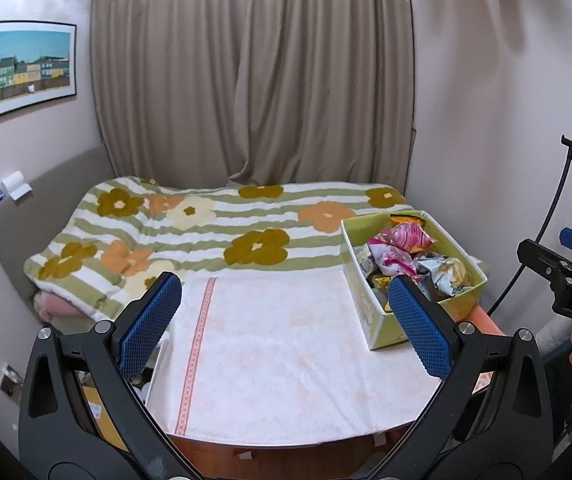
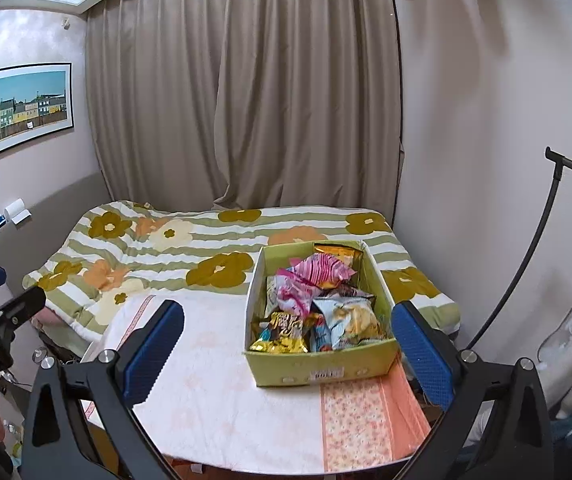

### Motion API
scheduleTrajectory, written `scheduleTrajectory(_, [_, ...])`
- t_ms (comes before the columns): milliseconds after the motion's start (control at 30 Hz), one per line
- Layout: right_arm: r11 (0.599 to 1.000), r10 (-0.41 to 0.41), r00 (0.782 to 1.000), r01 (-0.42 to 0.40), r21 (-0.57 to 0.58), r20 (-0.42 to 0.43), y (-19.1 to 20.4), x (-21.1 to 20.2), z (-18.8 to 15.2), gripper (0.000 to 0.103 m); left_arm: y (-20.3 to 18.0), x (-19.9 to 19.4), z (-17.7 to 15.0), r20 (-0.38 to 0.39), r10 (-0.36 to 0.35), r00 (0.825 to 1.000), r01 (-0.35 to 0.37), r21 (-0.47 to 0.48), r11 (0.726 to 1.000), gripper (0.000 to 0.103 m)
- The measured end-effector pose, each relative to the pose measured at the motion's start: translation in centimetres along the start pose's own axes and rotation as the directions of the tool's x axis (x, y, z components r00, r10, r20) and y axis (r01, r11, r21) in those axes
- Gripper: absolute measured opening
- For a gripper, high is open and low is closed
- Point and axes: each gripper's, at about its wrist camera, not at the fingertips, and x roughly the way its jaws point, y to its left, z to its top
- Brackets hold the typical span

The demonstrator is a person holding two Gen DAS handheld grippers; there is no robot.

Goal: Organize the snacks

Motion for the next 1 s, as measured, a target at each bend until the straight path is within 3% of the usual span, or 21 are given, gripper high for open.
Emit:
scheduleTrajectory(267, [1.000, -0.001, 1.000, 0.001, -0.003, 0.027, 0.6, -0.9, -0.2, 0.103, 0.2, -1.0, 0.0, 0.033, 0.006, 0.999, -0.005, -0.010, 1.000, 0.103])
scheduleTrajectory(1000, [1.000, -0.015, 1.000, 0.015, -0.008, 0.021, 1.3, -0.2, -0.2, 0.103, 0.9, -0.8, -0.2, 0.033, 0.010, 0.999, -0.010, -0.015, 1.000, 0.103])
